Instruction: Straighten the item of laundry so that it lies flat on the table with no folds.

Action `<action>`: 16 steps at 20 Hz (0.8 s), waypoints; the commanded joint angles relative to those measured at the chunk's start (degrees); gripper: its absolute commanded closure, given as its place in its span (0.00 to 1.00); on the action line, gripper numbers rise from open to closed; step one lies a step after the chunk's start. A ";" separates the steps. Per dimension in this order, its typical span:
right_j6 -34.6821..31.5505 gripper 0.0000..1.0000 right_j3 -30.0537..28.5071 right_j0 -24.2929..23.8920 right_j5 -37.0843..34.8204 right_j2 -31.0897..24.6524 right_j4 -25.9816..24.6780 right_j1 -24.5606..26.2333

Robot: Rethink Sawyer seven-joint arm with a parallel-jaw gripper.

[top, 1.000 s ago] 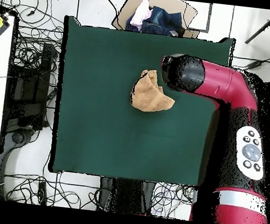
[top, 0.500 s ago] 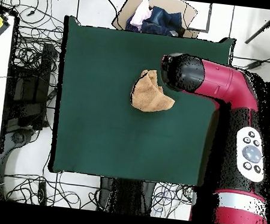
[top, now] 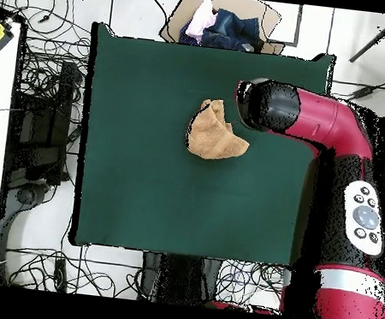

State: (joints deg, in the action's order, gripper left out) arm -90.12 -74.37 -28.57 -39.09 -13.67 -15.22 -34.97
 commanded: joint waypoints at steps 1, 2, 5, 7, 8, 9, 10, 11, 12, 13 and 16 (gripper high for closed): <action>-4.99 0.00 -2.94 2.01 -10.98 -0.74 2.73 3.63; -5.95 0.00 -2.60 2.38 -14.22 -0.25 3.59 3.85; -7.03 0.00 -1.04 3.64 -21.34 1.33 4.20 4.06; -7.31 0.00 -0.46 4.39 -24.97 2.15 3.92 3.61; -7.41 0.00 -0.30 4.65 -26.20 2.34 3.70 3.32; -7.57 0.00 -0.43 4.80 -26.93 2.35 3.62 2.98; -7.55 0.00 -0.46 4.84 -27.45 2.24 3.45 2.73; -7.53 0.00 -0.48 4.89 -27.97 2.14 3.28 2.48; -7.49 0.00 -0.32 4.84 -28.29 1.98 3.14 2.43; -7.23 0.00 0.25 4.68 -28.28 1.69 2.94 2.84; -6.13 0.00 1.61 3.93 -27.55 0.88 2.38 4.23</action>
State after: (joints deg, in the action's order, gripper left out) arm -90.12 -73.07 -25.04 -66.11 -13.33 -13.08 -33.26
